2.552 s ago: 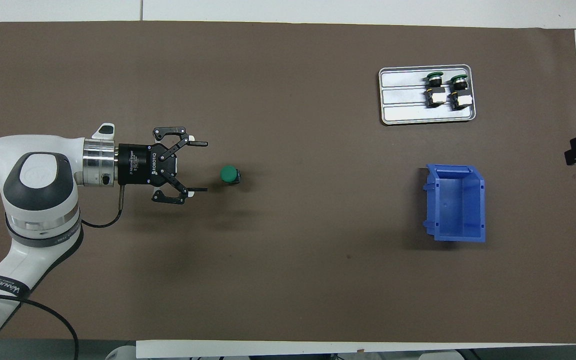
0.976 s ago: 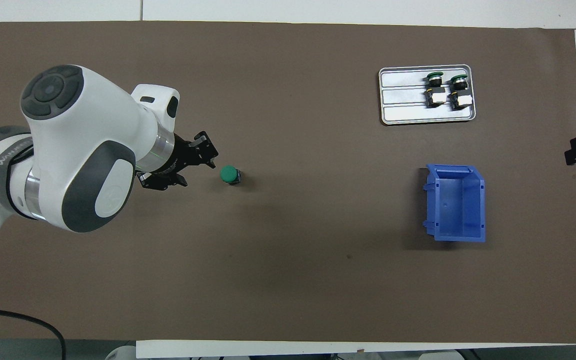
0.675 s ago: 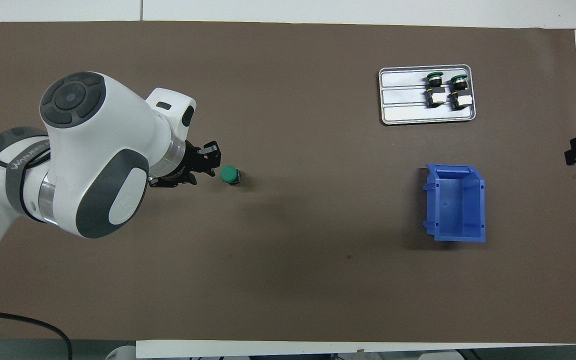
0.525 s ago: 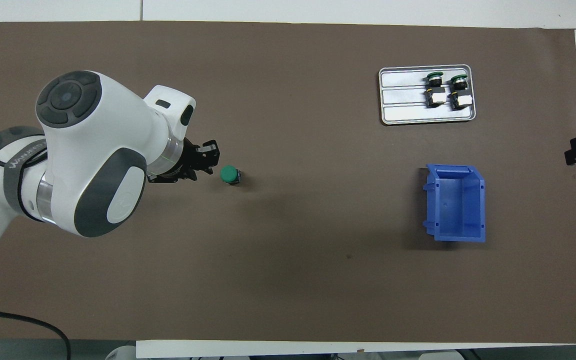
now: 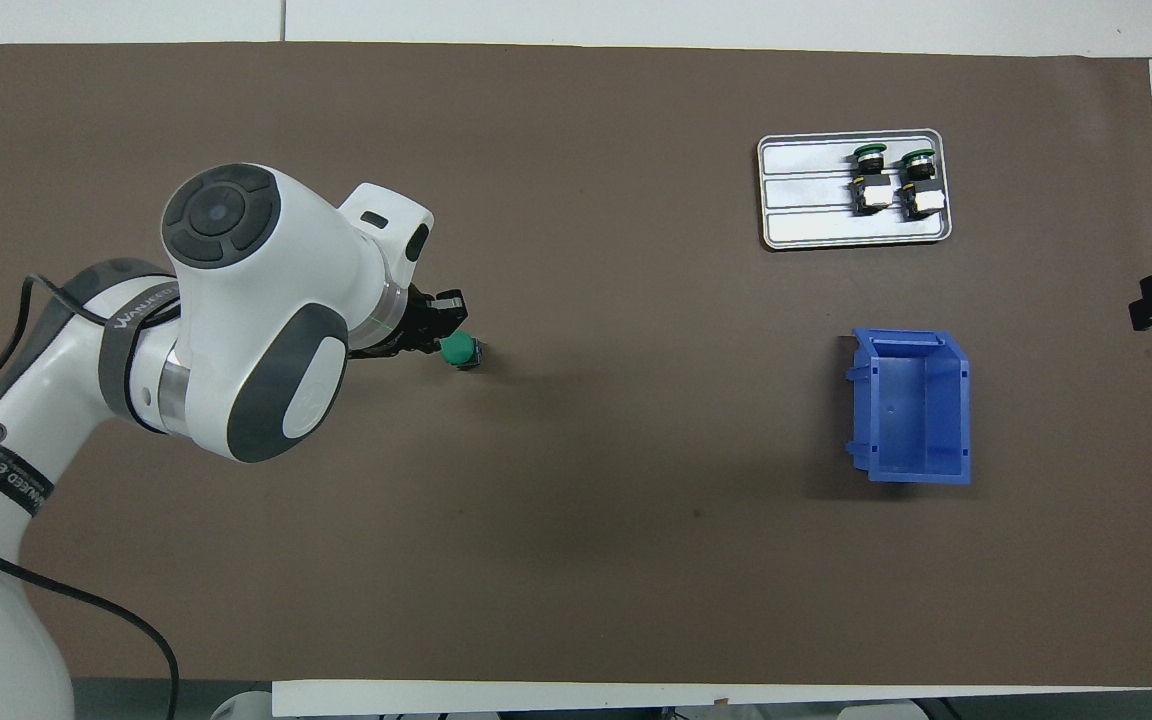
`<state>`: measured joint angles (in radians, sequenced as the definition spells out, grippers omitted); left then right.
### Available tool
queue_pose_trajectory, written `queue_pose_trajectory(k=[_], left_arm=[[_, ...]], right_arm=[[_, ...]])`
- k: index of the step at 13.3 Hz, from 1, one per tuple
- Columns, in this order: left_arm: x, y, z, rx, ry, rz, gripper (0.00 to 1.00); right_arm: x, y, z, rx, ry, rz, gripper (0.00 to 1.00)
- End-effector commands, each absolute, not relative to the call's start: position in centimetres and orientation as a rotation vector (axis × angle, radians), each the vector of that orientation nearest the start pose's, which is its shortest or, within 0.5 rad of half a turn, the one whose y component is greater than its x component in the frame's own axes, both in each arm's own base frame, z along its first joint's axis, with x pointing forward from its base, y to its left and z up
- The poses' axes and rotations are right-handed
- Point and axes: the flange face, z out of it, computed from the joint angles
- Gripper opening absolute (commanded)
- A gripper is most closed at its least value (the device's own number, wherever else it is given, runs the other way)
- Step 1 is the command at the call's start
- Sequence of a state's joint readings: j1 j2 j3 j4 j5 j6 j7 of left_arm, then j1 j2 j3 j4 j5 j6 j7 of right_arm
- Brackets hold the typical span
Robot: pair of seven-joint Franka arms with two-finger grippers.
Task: Place and press button with both arms
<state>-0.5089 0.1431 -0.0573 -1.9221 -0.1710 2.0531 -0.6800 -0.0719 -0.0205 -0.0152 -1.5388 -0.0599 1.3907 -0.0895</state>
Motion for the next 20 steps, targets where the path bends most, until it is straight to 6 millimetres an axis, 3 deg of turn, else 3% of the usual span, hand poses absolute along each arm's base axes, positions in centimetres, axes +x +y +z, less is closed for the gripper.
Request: queue_pose_trajectory(k=[1, 7, 10, 15, 17, 20], left_arm=[[48.9, -33.2, 39.9, -3.237, -0.337, 0.103, 0.07], [48.9, -33.6, 37.4, -3.228, -0.325, 0.099, 0.07], [49.0, -33.7, 37.2, -3.233, -0.328, 0.087, 0.02], [49.1, -33.7, 36.0, -3.23, -0.332, 0.088, 0.01], [47.8, -34.2, 35.1, -3.226, -0.308, 0.097, 0.01], [47.6, -34.5, 34.0, -3.225, -0.298, 0.096, 0.01]], right_arm=[[52.0, -5.4, 63.7, -3.164, -0.011, 0.217, 0.98], [52.0, -5.4, 63.7, -3.164, -0.014, 0.217, 0.98], [52.0, -5.4, 63.7, -3.164, -0.014, 0.217, 0.98], [52.0, -5.3, 63.7, -3.164, -0.016, 0.217, 0.98], [52.0, -5.4, 63.7, -3.164, -0.014, 0.217, 0.98], [52.0, -5.4, 63.7, -3.164, -0.011, 0.217, 0.98]])
